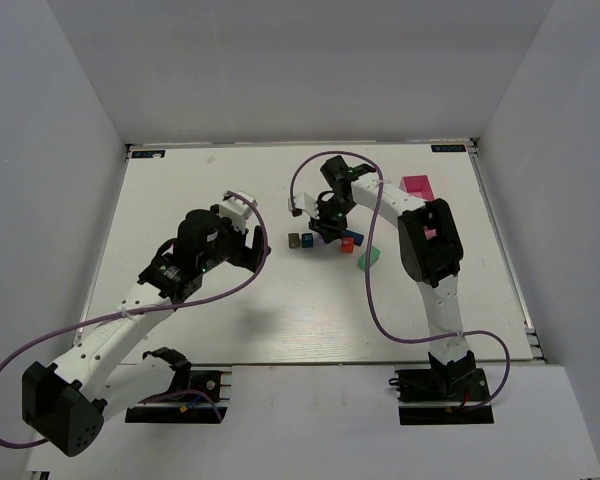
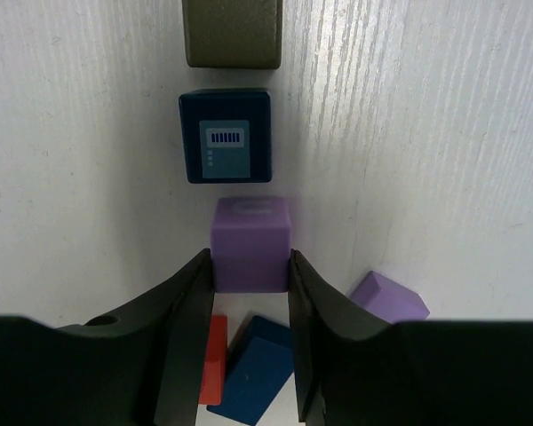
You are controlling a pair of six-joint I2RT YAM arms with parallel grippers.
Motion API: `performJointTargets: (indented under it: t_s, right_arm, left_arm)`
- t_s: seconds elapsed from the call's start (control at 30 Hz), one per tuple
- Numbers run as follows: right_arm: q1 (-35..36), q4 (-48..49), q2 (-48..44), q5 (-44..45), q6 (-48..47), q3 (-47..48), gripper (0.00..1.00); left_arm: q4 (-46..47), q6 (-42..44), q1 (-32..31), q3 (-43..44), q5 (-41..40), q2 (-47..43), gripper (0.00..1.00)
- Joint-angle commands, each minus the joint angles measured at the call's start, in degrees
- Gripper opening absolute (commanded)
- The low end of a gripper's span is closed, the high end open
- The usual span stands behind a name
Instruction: Build the wood block tower
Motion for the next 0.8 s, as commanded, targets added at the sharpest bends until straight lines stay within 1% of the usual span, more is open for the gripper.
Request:
performJointTargets:
  t_s: [0.0, 0.07, 0.13, 0.27, 0.77]
  right_arm:
    - [0.2, -2.6, 0.6, -0.5, -1.9, 1.7, 0.20]
    - [0.2, -2.9, 0.5, -0.5, -2.7, 1.2, 0.20]
    - [0.3, -2.5, 0.6, -0.5, -2.7, 1.6, 0.20]
    - [0.2, -3.2, 0.8, -0.8, -2.7, 1.3, 0.20]
    - [0.5, -2.3, 0.4, -1.7, -1.2, 1.9, 0.20]
  left_arm:
    - [-0.5, 0.1, 0.3, 1.8, 1.5, -0.9, 0.94]
    - [-0.5, 0.1, 0.3, 2.4, 1.5, -0.9, 0.94]
    - [1.0, 0.1, 0.3, 1.0, 2.1, -1.9, 0.94]
    - [0.1, 0.1, 0.3, 1.7, 2.7, -0.8, 0.94]
    - [0.7, 0.1, 0.3, 1.7, 2.7, -1.3, 0.94]
